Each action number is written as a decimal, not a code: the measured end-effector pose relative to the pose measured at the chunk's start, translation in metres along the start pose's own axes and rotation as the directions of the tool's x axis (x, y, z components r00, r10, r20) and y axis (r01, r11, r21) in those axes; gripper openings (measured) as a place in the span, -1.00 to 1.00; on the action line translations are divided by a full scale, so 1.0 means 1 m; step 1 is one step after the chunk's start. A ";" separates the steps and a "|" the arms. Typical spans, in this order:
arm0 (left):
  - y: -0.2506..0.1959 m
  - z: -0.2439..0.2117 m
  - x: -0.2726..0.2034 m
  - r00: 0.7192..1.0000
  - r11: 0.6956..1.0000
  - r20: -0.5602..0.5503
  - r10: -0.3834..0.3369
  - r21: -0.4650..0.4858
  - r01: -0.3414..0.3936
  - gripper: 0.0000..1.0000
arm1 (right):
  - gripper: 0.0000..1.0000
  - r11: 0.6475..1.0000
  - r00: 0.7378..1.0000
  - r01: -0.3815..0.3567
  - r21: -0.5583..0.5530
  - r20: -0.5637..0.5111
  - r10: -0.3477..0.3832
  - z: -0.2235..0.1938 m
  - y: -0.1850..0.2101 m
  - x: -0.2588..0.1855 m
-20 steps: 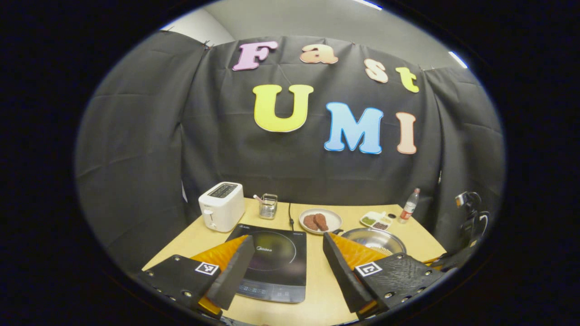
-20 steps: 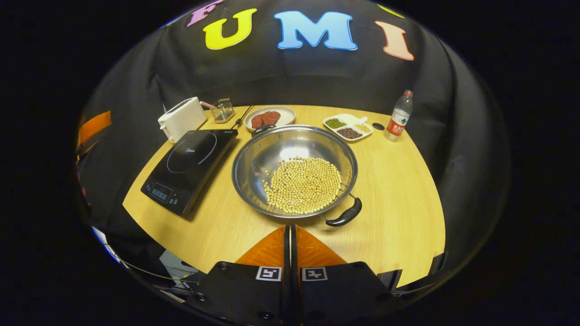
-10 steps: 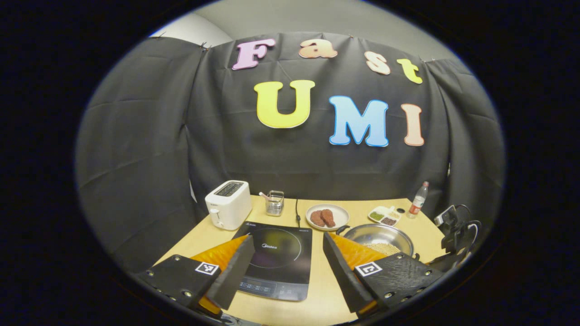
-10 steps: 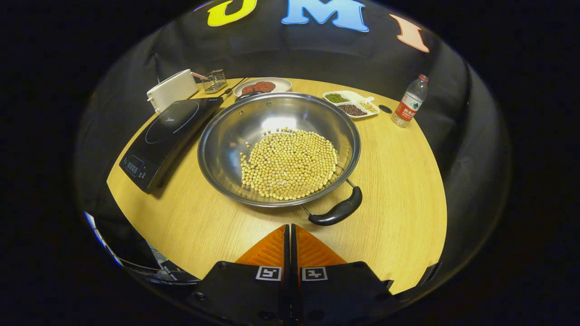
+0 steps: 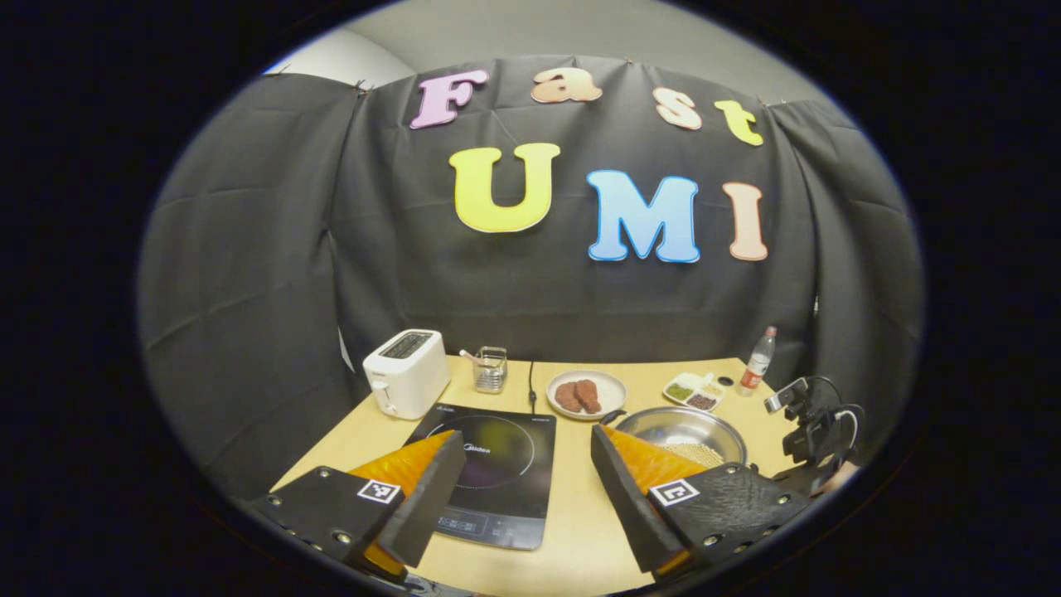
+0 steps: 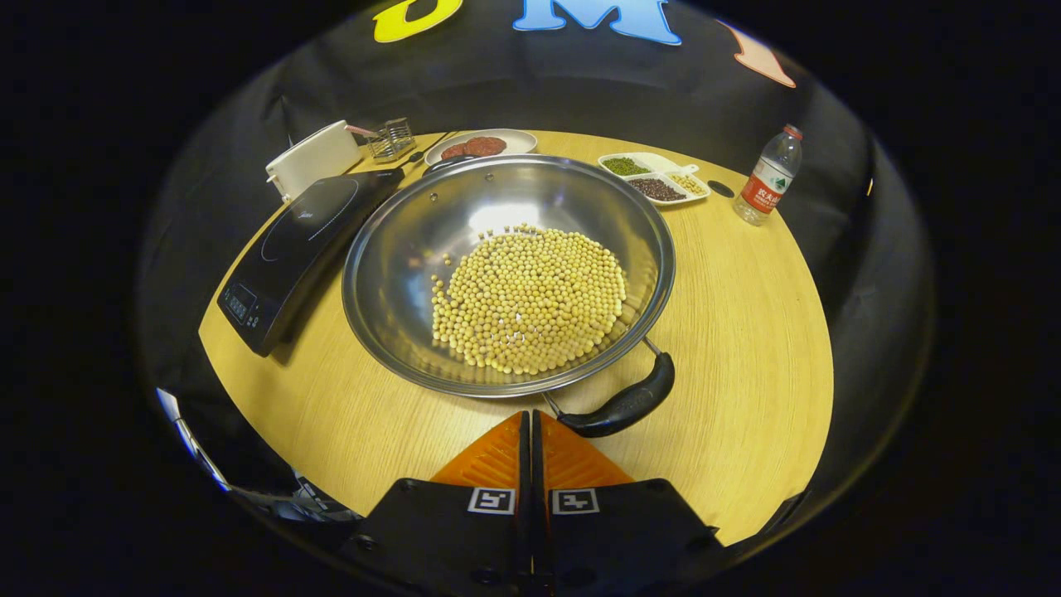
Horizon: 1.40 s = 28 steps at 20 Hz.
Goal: First push the handle of the pot to place it horizontally, then grasp the pot with both hands and set it on the induction cooktop.
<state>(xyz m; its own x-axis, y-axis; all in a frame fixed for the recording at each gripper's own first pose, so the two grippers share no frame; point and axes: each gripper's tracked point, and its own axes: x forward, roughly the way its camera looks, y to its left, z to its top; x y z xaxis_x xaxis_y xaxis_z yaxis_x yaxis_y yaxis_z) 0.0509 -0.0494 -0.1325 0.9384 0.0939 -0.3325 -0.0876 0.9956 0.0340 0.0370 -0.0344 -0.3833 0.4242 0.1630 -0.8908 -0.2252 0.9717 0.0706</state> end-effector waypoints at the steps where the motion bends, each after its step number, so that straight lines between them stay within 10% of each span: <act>1: -0.003 0.000 0.000 1.000 1.000 0.000 -0.003 0.004 0.003 0.86 | -0.96 1.000 1.000 -0.002 0.008 0.005 0.002 0.002 -0.002 0.001; 28: -0.080 -0.002 0.015 1.000 1.000 -0.019 -0.008 0.028 0.009 0.86 | -0.95 0.993 0.992 0.116 0.018 0.052 -0.116 0.038 -0.116 0.018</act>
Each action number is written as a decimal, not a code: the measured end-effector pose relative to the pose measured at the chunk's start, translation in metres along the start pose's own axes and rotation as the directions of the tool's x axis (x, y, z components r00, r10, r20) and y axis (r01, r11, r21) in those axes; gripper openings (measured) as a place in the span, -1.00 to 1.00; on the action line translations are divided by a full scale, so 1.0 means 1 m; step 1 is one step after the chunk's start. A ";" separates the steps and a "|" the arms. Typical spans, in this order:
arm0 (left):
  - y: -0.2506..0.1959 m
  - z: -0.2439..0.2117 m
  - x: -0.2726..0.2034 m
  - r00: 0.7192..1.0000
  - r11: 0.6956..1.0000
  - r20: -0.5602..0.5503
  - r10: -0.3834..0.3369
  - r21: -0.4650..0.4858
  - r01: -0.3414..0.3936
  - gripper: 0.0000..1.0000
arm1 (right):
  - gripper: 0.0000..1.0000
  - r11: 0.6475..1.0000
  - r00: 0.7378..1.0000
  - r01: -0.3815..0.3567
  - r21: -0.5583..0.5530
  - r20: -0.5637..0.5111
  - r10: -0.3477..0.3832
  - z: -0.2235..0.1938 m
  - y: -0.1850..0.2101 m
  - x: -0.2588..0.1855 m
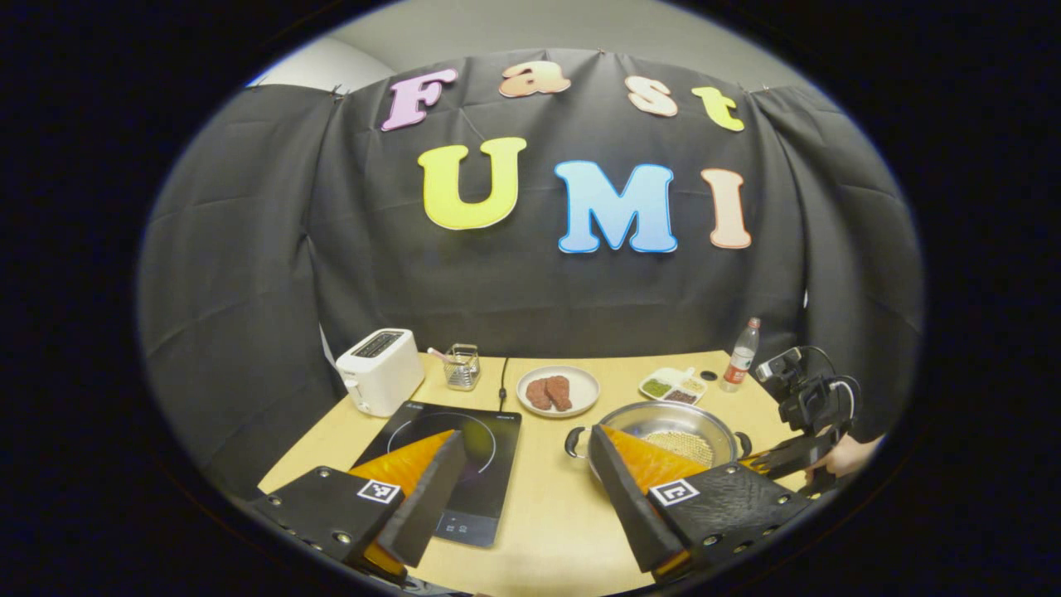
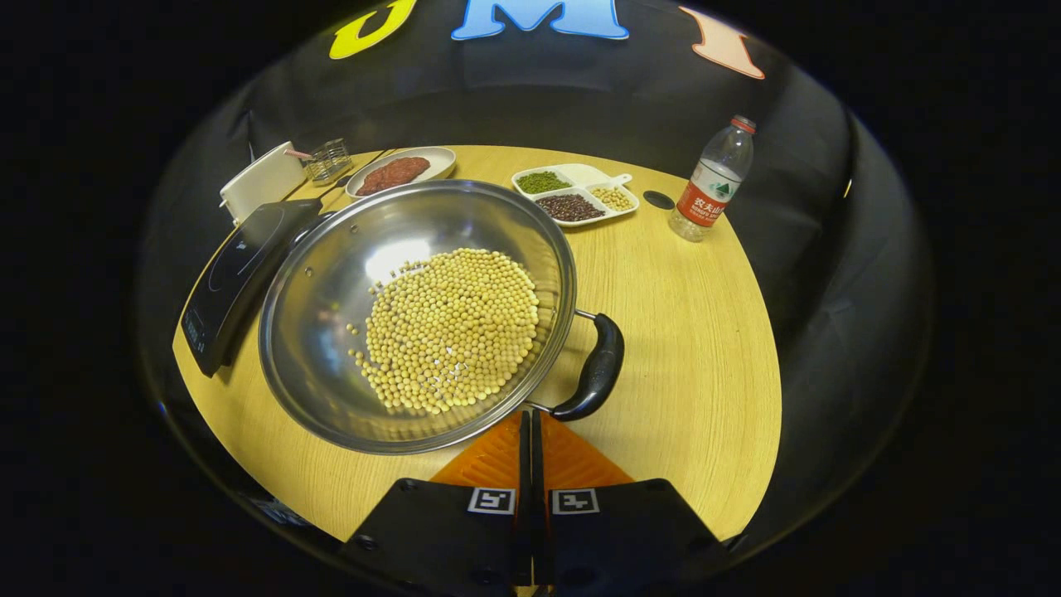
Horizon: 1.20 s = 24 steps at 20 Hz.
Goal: First push the handle of the pot to place it horizontally, then grasp the pot with both hands and set it on the induction cooktop.
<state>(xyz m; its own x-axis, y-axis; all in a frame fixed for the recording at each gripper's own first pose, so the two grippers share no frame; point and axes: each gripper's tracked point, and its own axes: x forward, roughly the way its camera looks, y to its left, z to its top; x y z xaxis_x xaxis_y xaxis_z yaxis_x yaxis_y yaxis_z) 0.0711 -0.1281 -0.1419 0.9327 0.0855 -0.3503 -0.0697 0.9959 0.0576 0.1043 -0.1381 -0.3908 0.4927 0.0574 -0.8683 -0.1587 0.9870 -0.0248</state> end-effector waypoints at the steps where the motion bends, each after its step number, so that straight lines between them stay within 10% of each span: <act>1: -0.004 0.000 0.002 1.000 1.000 -0.001 0.001 0.001 -0.001 0.86 | -0.96 1.000 1.000 0.000 0.001 0.002 0.000 0.002 -0.004 0.002; 24: -0.037 -0.004 0.023 1.000 1.000 -0.016 -0.003 -0.021 0.003 0.79 | -0.96 0.999 1.000 -0.005 0.031 0.019 0.005 0.019 -0.031 0.013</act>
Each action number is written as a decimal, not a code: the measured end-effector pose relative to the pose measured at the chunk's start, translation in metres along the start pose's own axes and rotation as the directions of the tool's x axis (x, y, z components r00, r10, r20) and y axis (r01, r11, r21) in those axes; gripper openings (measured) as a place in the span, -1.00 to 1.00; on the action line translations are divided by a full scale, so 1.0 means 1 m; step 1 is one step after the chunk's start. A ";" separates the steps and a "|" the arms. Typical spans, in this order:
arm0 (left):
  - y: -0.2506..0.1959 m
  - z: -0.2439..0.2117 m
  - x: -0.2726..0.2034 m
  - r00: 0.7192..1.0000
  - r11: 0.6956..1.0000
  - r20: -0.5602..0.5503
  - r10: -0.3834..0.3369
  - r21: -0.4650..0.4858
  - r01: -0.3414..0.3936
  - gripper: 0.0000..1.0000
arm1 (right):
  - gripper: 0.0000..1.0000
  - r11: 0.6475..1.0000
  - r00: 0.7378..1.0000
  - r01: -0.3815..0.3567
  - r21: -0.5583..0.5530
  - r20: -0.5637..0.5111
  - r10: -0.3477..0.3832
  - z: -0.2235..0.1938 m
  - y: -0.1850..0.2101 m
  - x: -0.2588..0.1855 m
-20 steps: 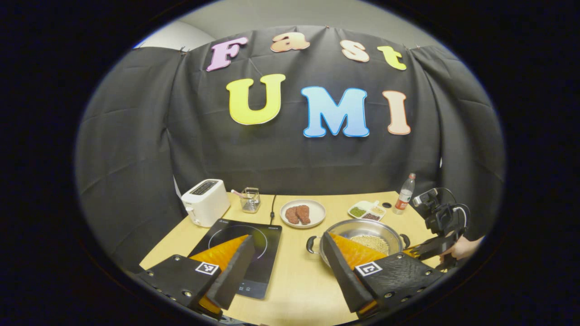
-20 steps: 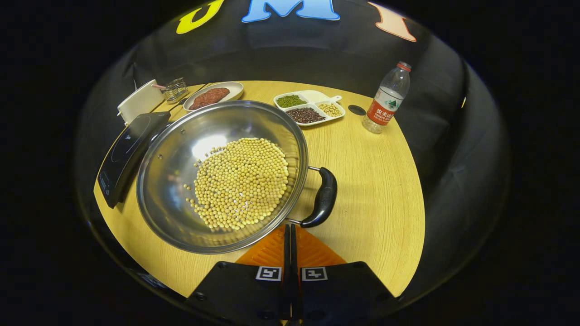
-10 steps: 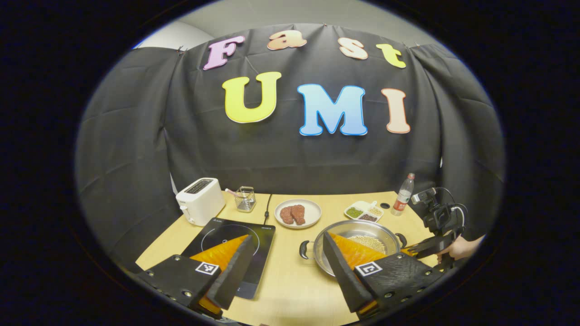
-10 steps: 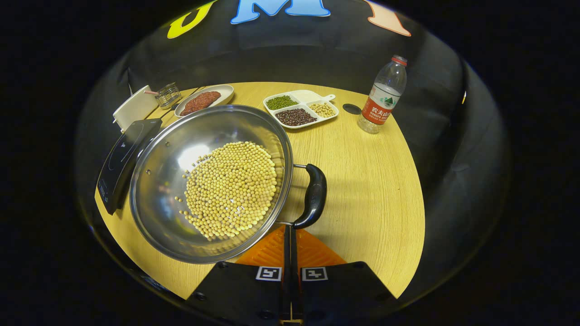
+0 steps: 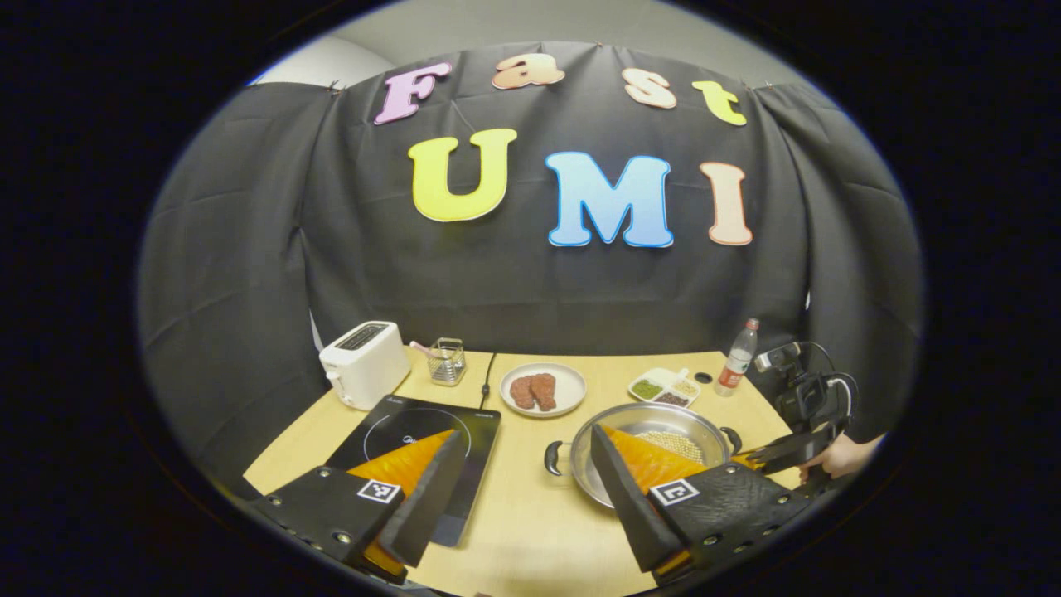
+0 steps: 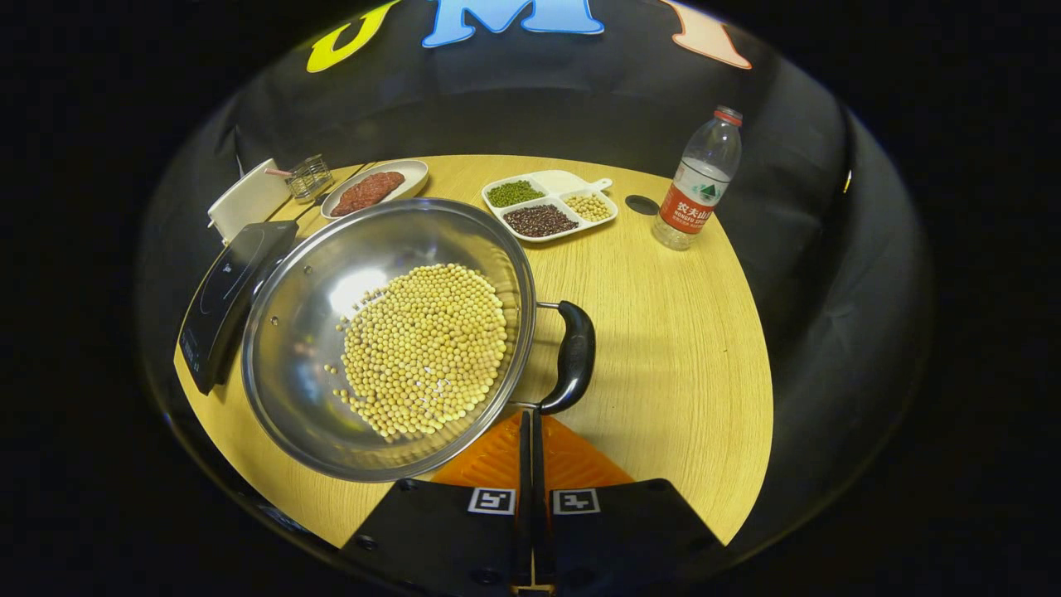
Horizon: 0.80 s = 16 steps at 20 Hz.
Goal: First push the handle of the pot to place it horizontally, then grasp the pot with both hands and set it on the induction cooktop.
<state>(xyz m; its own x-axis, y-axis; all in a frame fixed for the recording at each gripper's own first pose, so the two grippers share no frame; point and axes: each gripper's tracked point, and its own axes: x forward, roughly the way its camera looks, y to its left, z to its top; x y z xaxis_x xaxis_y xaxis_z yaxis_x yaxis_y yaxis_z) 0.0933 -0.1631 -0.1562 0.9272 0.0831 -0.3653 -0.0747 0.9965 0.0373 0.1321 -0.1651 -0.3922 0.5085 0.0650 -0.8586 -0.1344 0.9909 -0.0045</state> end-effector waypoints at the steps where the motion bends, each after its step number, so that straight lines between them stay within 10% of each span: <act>1: 0.003 0.002 -0.001 1.000 1.000 0.006 0.004 0.000 -0.004 0.79 | -0.95 1.000 1.000 0.009 0.004 0.005 -0.009 0.000 -0.001 -0.003; 5: 0.009 0.010 -0.002 0.999 1.000 0.039 -0.014 -0.001 0.014 0.86 | -0.67 0.999 0.999 0.026 0.036 0.040 -0.027 0.001 -0.002 -0.021; 11: 0.030 0.005 -0.001 0.998 0.998 0.029 -0.051 -0.019 0.051 0.86 | 0.95 0.989 0.997 0.027 0.146 0.073 -0.038 -0.002 -0.003 -0.055; 16: 0.044 -0.005 0.007 0.995 0.995 0.012 -0.100 -0.024 0.100 0.86 | 0.96 0.967 0.988 0.004 0.254 0.146 -0.043 0.010 0.005 -0.092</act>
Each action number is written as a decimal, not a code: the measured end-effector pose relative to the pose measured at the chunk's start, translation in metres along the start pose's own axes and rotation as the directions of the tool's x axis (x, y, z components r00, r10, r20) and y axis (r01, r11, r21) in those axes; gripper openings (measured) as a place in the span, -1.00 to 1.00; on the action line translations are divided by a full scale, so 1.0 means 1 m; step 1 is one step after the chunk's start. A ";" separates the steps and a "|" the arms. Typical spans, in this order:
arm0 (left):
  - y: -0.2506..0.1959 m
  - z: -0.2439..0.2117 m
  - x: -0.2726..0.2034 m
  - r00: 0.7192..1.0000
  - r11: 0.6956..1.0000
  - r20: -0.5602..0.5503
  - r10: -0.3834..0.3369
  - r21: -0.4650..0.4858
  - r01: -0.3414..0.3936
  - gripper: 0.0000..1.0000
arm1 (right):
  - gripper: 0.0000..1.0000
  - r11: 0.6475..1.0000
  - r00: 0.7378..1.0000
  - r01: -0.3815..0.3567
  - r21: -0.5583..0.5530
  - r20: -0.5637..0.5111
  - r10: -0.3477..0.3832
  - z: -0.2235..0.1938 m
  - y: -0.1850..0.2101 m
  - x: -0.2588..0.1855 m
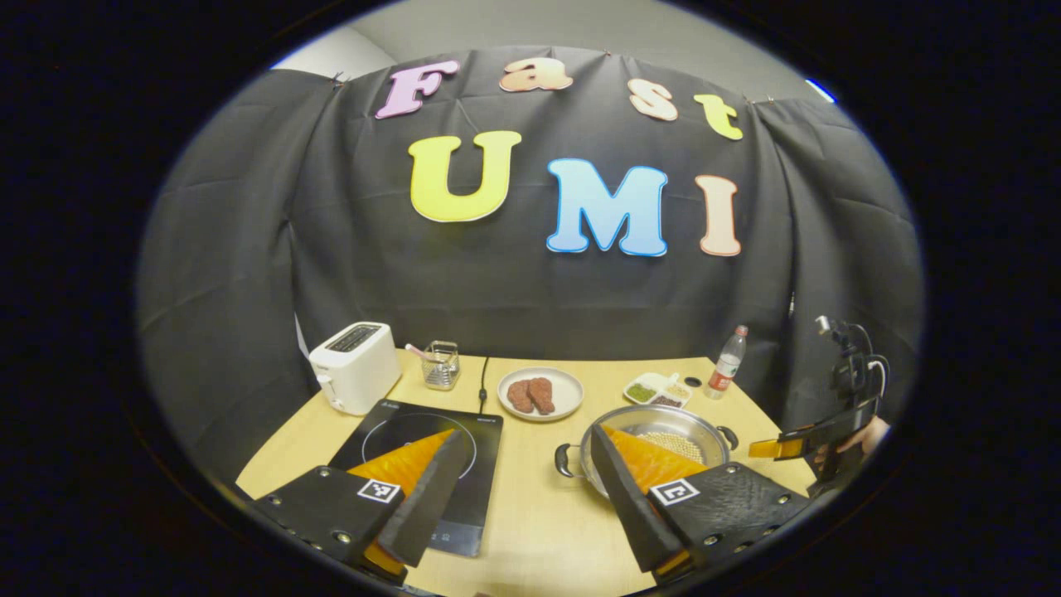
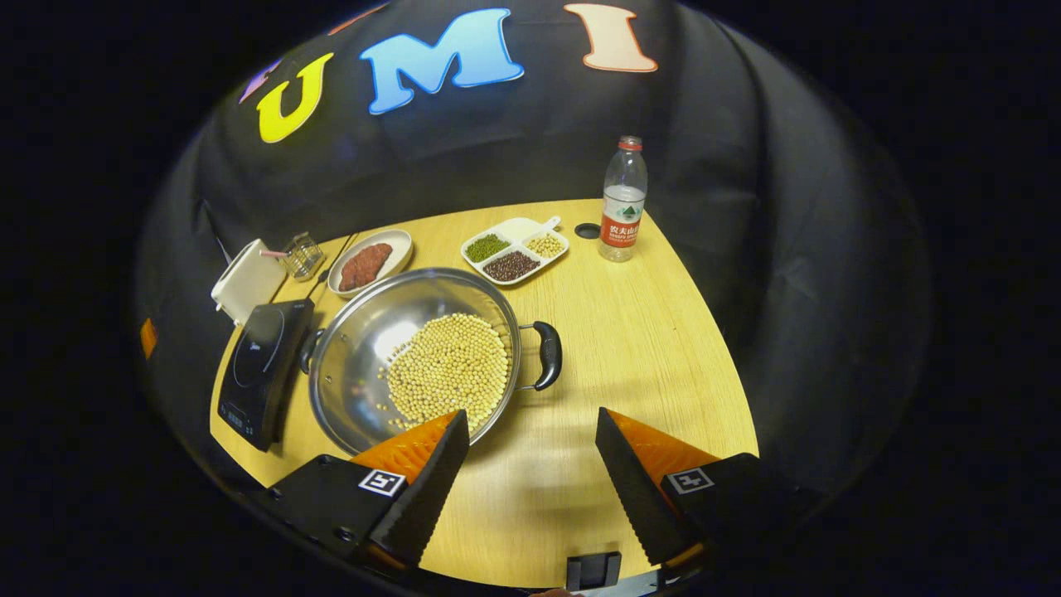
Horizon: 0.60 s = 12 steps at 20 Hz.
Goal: First push the handle of the pot to place it horizontally, then grasp the pot with both hands and set it on the induction cooktop.
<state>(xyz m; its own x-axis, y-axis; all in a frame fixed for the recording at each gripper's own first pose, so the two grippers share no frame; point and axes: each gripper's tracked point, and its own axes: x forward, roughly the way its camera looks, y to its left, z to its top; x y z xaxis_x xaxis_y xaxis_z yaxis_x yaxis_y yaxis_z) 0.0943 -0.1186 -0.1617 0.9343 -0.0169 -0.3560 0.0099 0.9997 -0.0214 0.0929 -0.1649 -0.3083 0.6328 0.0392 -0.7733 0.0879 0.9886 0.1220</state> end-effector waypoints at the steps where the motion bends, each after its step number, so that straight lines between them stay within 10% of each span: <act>1: 0.002 -0.001 0.003 1.000 1.000 -0.005 -0.014 0.001 0.014 0.79 | 0.87 1.000 1.000 0.001 0.005 0.009 -0.001 0.004 0.001 -0.005; 12: -0.025 -0.031 0.050 0.985 0.988 -0.106 -0.133 -0.094 0.123 0.86 | 0.97 1.000 0.998 -0.022 0.022 0.055 0.021 0.033 0.004 -0.011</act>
<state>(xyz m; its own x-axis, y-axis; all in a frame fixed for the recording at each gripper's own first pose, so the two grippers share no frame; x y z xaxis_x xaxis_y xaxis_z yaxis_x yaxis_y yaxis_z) 0.1297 -0.1450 -0.2084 0.8816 -0.1512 -0.4471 0.0912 0.9840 -0.1531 0.1115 -0.1660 -0.2786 0.6759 0.0517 -0.7352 0.0911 0.9840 0.1530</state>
